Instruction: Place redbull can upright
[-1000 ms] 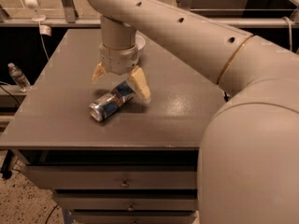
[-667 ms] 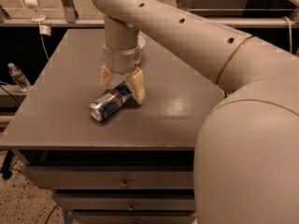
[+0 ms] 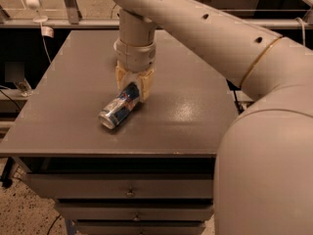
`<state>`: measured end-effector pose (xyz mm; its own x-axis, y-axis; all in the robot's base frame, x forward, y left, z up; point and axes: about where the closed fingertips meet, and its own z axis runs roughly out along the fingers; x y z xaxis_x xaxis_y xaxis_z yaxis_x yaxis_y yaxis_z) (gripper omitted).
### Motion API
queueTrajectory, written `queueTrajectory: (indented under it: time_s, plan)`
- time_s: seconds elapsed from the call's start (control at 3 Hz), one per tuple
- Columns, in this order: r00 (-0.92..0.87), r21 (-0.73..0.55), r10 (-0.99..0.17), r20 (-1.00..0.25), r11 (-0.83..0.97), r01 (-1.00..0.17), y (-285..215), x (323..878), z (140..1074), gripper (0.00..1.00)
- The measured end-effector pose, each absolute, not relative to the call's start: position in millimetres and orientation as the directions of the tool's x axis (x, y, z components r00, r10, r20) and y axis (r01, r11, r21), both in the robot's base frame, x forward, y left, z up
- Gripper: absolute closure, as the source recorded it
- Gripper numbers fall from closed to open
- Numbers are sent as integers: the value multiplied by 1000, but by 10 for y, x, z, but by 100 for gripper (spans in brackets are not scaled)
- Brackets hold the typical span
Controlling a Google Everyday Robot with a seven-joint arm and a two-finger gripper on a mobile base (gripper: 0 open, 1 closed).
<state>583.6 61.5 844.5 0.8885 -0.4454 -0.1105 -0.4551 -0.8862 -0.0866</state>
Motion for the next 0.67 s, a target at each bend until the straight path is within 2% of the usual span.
queueTrajectory:
  time_s: [0.33,0.67]
  plan:
    - [890,-168,-436,-131,-875,-453,532,5940,8570,95]
    - [897,-284,-429,-105,-852,-441,464,6186,8803,100]
